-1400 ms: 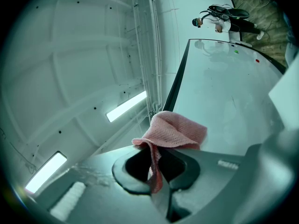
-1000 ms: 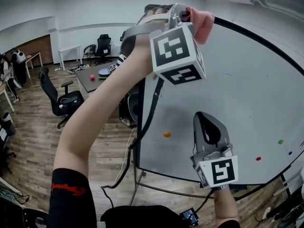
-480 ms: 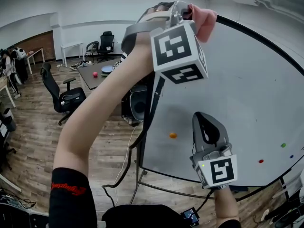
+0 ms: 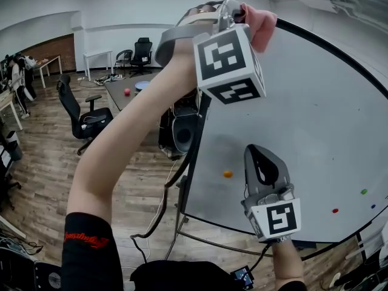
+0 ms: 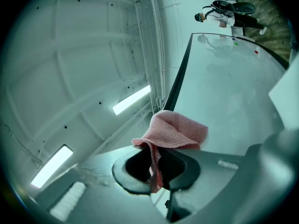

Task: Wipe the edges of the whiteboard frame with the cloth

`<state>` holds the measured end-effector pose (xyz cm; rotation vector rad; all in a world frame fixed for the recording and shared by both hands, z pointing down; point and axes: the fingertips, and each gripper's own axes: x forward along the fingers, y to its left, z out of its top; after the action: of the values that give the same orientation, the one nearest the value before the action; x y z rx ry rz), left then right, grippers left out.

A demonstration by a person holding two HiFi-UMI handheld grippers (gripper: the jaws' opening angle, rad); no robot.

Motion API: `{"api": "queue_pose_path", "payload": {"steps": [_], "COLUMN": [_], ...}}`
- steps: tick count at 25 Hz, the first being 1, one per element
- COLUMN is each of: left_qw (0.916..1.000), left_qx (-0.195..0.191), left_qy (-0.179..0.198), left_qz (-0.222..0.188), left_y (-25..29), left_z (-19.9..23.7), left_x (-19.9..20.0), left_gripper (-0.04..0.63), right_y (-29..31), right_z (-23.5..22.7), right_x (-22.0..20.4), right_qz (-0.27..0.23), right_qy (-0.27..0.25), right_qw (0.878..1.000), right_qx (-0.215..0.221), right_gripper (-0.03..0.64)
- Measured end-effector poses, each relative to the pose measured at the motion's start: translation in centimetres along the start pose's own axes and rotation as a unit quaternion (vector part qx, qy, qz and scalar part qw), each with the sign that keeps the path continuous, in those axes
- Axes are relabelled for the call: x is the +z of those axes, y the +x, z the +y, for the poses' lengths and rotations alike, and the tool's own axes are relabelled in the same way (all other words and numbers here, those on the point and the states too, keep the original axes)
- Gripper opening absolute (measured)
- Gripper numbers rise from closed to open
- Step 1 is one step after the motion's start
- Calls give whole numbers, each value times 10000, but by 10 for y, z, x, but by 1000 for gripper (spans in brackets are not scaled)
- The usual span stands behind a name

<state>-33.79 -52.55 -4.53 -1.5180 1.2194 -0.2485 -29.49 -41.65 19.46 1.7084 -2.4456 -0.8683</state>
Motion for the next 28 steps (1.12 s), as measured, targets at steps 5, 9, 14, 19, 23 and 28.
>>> {"api": "queue_pose_path", "payload": {"steps": [5,9,14,19,23,28], "left_qw": [10000,9999,9997,9995,9994,9989], "left_qx": [18,71,99,153,141,157], "left_qy": [-34,-61,-117,-87,-80,-111], "left_qz": [81,90,180,257,306,437], "left_y": [-1,-4,-6,-7,-10,-13], "left_z": [3,7,8,11,12,15], "left_x": [-9,-16,-25,-34,-38,-53], "left_gripper": [22,21,23,23,21,21], "right_y": [1,4,2,2,2,4], "right_z": [1,4,4,5,7,8], "right_x": [-3,-4,-6,-3,-1,-1], "right_qz": [60,113,124,-24,-41,-43], "right_qy": [1,19,4,3,33,82], "right_qw": [10000,9999,9999,10000,9999,9999], "right_qx": [9,-13,-6,81,104,137], "right_gripper": [2,2,2,2,2,2]}}
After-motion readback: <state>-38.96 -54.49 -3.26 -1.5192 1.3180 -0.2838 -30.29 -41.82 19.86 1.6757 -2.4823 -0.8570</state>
